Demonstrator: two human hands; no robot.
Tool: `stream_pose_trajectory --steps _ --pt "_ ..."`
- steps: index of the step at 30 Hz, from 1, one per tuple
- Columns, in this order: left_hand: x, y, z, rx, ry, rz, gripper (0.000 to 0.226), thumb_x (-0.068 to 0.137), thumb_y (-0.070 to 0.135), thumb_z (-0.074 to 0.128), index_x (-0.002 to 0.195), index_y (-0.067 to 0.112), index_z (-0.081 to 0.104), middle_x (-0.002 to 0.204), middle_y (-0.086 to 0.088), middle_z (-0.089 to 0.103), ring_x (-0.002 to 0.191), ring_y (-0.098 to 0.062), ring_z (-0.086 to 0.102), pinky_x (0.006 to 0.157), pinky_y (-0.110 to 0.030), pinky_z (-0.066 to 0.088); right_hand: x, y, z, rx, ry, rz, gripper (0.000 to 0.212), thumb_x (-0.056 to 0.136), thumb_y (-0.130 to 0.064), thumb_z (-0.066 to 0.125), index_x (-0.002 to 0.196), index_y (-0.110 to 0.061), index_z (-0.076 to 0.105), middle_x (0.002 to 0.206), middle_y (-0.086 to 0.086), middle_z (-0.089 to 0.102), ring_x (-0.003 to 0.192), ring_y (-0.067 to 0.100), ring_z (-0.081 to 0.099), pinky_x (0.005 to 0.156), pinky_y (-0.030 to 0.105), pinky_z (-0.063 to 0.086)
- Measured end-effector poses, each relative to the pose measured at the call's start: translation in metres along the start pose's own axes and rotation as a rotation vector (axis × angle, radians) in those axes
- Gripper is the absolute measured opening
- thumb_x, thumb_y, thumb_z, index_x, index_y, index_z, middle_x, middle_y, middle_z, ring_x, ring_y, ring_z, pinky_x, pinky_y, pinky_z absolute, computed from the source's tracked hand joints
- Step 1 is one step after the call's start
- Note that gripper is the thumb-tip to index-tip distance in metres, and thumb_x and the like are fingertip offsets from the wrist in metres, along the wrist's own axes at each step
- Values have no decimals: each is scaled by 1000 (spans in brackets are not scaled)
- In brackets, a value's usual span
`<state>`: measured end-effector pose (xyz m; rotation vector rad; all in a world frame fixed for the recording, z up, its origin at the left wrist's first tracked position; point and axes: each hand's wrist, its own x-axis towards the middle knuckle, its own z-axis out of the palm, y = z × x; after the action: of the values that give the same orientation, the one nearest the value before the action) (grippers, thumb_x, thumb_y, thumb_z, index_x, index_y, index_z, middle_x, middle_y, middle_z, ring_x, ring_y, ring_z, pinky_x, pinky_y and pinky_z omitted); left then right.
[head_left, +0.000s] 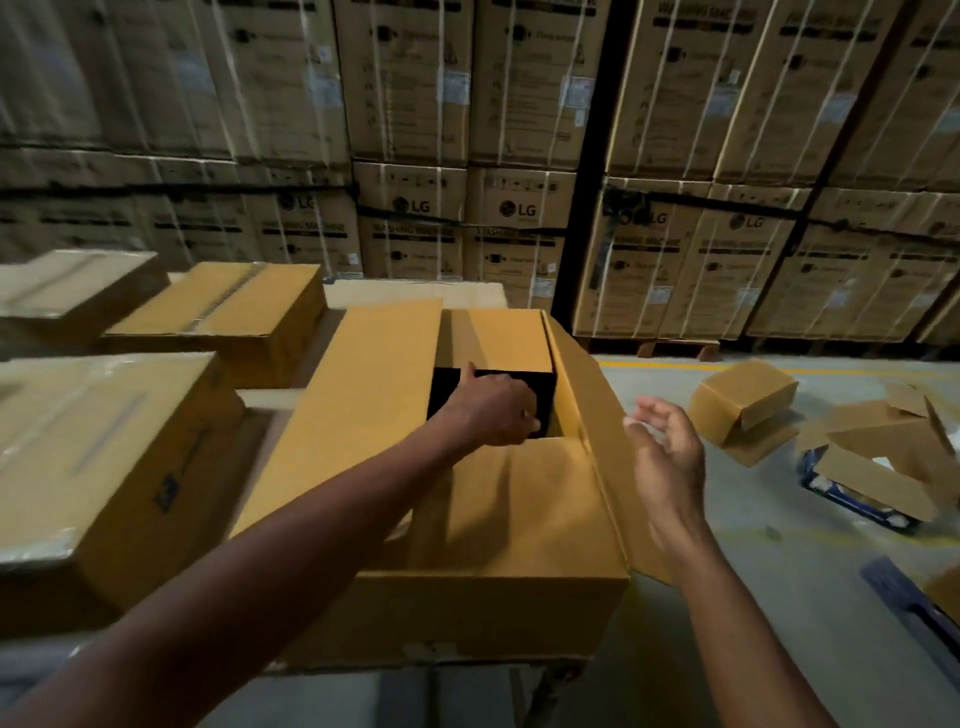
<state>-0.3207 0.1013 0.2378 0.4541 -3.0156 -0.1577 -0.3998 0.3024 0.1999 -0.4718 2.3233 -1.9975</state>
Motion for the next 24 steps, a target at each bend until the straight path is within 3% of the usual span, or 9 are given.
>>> stream_pose_trajectory --steps 3,5,6,8,11,14,17,20,24 --pt "-23 -34 -12 49 -75 -58 20 98 41 59 109 31 72 120 3 68 126 -21 54 116 -70 12 16 -26 56 22 -373 58 27 105 -30 59 131 -25 64 127 0 67 111 21 67 87 34 55" --pt "-36 -50 -13 109 -142 -106 28 97 44 60 121 33 68 156 -2 42 151 -31 21 116 -73 2 21 -36 98 20 -599 164 38 108 -38 52 142 -22 55 139 7 61 115 26 66 90 35 55" --pt "-41 -57 -13 138 -173 -124 34 96 48 59 127 35 66 165 -1 25 155 -33 6 116 -73 -1 23 -38 119 18 -679 228 45 109 -42 49 149 -22 49 146 10 57 120 30 64 96 38 55" --pt "-49 -68 -11 138 -243 -165 44 96 53 57 136 36 60 170 2 9 156 -34 -4 116 -73 -2 23 -39 153 9 -788 346 56 107 -52 47 156 -26 41 155 13 48 126 37 60 104 46 53" --pt "-55 -77 -8 94 -280 -225 52 97 52 54 146 36 50 170 2 7 155 -35 2 117 -73 2 18 -39 185 95 -906 494 55 104 -61 44 143 -23 50 143 16 57 113 36 67 98 52 57" --pt "-62 -82 -14 16 -211 -256 48 98 44 54 145 36 51 167 1 20 150 -35 18 115 -73 12 12 -49 201 200 -889 501 41 106 -58 42 125 -23 53 120 13 68 106 35 67 93 53 56" --pt "-69 -94 -42 -119 -143 -282 43 95 37 59 138 32 57 154 1 38 135 -30 39 110 -67 31 9 -64 213 265 -838 381 45 105 -55 45 131 -22 62 126 13 70 108 34 69 98 52 56" --pt "-79 -116 -84 -231 -60 -261 39 94 34 64 132 22 62 138 -2 53 117 -21 56 97 -41 50 -1 -88 226 300 -869 246 35 106 -55 43 118 -33 67 119 6 74 110 33 70 101 52 55" --pt "-108 -158 -129 -277 11 -295 34 97 22 60 130 19 62 124 -2 64 103 -15 59 82 -28 44 -22 -111 265 238 -917 40 42 106 -52 45 138 -31 63 130 -4 71 115 27 69 100 48 55"
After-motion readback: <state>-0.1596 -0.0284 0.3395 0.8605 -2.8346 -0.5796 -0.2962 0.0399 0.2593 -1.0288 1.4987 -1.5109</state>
